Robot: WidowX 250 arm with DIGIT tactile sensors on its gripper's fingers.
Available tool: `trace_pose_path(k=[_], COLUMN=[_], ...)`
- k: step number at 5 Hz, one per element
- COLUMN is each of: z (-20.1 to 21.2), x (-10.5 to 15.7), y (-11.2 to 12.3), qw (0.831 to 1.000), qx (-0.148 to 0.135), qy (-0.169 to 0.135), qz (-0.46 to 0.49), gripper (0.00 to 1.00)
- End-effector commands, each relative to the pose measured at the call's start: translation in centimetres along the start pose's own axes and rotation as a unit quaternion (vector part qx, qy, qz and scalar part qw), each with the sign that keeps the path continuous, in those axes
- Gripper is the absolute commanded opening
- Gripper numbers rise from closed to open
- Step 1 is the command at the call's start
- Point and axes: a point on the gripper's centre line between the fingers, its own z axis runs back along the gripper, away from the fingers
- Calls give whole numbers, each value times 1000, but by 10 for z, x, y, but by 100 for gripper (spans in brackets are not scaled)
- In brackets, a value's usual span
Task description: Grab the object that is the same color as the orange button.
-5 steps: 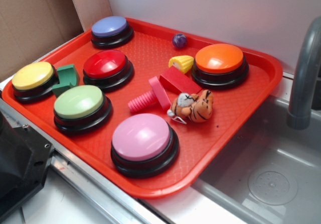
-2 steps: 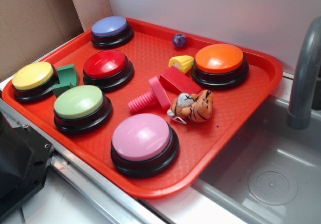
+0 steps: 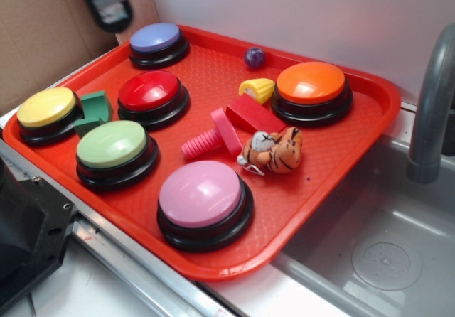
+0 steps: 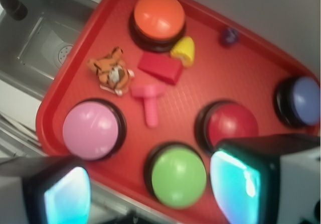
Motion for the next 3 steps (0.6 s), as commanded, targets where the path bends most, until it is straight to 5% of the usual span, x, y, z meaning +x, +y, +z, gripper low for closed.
trace_pose_path(k=[1,3], z=[-53,-106], x=[51,71], y=[-18,-34], qw=[993,986], qx=[-6,-23], qy=[-70,-69], qz=[-95,-150], gripper=[100,100])
